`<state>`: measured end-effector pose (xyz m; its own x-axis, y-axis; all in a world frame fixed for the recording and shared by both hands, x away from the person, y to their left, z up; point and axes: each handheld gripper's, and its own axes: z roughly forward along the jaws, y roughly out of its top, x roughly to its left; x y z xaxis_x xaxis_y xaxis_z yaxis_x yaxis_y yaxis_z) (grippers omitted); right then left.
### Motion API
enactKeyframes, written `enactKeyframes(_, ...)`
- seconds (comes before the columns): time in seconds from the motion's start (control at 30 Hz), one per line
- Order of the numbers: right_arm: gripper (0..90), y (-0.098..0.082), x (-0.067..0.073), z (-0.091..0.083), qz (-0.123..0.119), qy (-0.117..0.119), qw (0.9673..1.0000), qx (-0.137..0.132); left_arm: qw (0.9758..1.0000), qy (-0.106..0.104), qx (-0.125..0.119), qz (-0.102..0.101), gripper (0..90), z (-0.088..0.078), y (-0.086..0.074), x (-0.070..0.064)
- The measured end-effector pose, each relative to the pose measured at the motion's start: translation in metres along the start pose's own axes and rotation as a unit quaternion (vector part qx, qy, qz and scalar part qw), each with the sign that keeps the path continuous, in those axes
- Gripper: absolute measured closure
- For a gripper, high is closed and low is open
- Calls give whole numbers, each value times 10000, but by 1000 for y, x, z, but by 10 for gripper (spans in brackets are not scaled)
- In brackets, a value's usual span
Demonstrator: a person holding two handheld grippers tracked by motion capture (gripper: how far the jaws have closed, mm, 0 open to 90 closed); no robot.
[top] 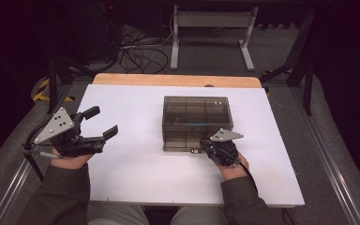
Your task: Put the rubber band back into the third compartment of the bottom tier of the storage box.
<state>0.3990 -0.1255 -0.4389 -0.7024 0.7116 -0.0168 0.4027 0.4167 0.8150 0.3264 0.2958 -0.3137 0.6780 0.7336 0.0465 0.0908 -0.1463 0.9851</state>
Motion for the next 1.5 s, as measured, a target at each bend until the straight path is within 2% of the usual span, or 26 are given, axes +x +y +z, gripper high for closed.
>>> enactKeyframes(1.1, 859, -10, -23, -4, 606, -151, 9980, -98, 10000, -18, 33, 40, 140, 1, 0, -1)
enactKeyframes(1.5, 859, -14, -30, -1, 713, -241, 9971, -95, 10000, -25, 33, 58, 140, 2, 0, -1)
